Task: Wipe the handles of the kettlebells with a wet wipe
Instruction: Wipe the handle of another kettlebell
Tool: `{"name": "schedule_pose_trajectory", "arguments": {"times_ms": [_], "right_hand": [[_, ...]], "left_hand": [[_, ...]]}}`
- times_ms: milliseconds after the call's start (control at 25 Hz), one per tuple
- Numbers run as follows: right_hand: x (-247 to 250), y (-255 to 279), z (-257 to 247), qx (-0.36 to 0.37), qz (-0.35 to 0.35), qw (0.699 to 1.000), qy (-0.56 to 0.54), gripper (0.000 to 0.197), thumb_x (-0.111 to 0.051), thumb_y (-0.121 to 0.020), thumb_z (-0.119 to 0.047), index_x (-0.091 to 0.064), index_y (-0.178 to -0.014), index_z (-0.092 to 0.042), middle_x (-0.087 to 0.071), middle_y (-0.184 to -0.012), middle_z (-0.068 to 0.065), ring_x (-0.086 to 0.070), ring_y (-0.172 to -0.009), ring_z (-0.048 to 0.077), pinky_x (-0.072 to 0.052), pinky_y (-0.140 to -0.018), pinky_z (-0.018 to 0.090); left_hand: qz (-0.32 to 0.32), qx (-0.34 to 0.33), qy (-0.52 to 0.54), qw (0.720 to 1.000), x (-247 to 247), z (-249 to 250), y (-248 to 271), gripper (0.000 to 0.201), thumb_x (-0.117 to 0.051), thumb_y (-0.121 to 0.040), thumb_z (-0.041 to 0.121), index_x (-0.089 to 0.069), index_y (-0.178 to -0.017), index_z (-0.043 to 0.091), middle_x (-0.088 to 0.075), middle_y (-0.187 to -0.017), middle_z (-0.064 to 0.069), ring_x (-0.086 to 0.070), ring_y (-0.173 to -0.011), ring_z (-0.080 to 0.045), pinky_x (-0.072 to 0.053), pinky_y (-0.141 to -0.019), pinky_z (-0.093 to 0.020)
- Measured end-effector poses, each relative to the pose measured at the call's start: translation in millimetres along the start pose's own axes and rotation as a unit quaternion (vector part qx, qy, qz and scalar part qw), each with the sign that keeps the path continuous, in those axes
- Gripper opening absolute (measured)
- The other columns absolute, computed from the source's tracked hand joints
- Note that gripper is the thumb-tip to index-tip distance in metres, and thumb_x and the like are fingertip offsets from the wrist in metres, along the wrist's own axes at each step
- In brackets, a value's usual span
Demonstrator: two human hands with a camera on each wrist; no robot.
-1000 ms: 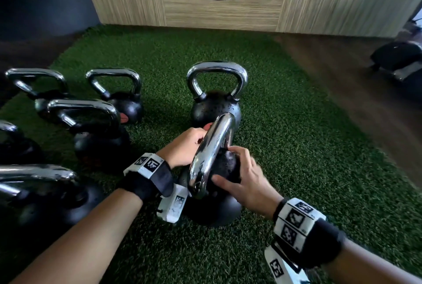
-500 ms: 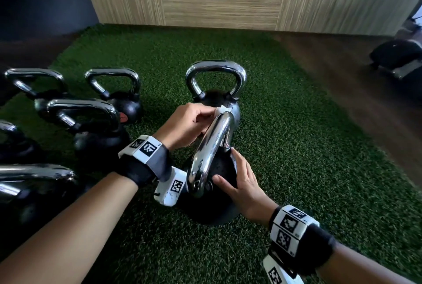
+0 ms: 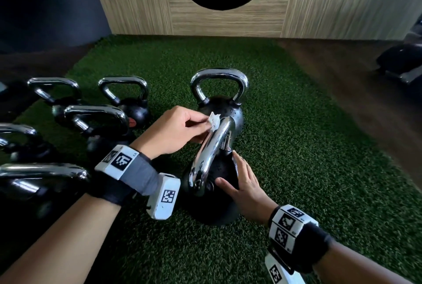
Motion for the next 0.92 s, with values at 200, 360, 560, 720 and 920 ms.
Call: {"name": "schedule_pose_trajectory", "arguments": {"times_ms": [200, 360, 560, 720, 920], "right_hand": [[-0.9, 0.5, 1.7, 0.002, 0.003, 1.0, -0.019, 0.091, -0.054, -0.091, -0.063, 0.003, -0.158, -0.038, 0.002, -0.168, -0.007, 0.009, -0.154, 0.012, -0.001, -0.126, 0.041], [0.4, 2.4, -0.3, 0.004, 0.003, 1.0, -0.017, 0.09, -0.053, -0.093, -0.061, 0.003, -0.158, -0.037, 0.001, -0.169, -0.005, 0.009, -0.154, 0.012, -0.001, -0.126, 0.042], [0.6, 2.7, -0.1, 0.003, 0.005, 1.0, -0.007, 0.09, -0.052, -0.093, -0.061, 0.003, -0.159, -0.034, 0.001, -0.169, -0.003, 0.008, -0.155, 0.015, -0.002, -0.127, 0.042], [1.2, 0.5, 2.1, 0.006, 0.004, 1.0, 0.009, 0.09, -0.052, -0.092, -0.062, 0.003, -0.159, -0.035, -0.001, -0.169, -0.003, 0.005, -0.155, 0.016, -0.004, -0.127, 0.042], [0.0, -1.5, 11.1, 0.016, -0.012, 1.0, 0.011, 0.093, -0.051, -0.087, -0.07, 0.003, -0.157, -0.042, -0.002, -0.169, -0.006, 0.001, -0.155, 0.016, -0.008, -0.126, 0.047]], "left_hand": [[-0.022, 0.022, 0.022, 0.999, 6.6, -1.3, 11.8, 0.021, -0.072, -0.089, 0.042, -0.079, -0.106, 0.032, -0.076, -0.098, 0.025, -0.069, -0.097, 0.008, -0.052, -0.098, -0.027], [-0.081, 0.074, 0.091, 0.99, 3.1, -11.6, 27.1, 0.013, -0.075, -0.088, 0.037, -0.081, -0.097, 0.031, -0.08, -0.091, 0.01, -0.075, -0.087, -0.004, -0.056, -0.089, -0.027], [-0.119, 0.059, 0.136, 0.982, -1.6, -14.0, 50.8, 0.009, -0.076, -0.087, 0.025, -0.081, -0.094, 0.026, -0.08, -0.09, -0.002, -0.076, -0.084, -0.014, -0.059, -0.074, -0.02], [-0.152, 0.041, 0.079, 0.984, -4.4, -24.2, 79.9, 0.012, -0.079, -0.084, 0.038, -0.08, -0.094, 0.032, -0.08, -0.093, 0.007, -0.075, -0.086, -0.008, -0.056, -0.08, -0.02], [-0.106, 0.03, 0.071, 0.991, -25.8, -35.7, 101.6, 0.017, -0.083, -0.081, 0.028, -0.081, -0.097, 0.027, -0.079, -0.094, 0.012, -0.076, -0.09, -0.014, -0.06, -0.085, -0.039]]}}
Point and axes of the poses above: each hand's wrist, its own y-axis away from the middle knuckle, its own x-axis out of the back of the hand, z = x × y, the point moved 9 cm from there along -y, towards the middle knuckle
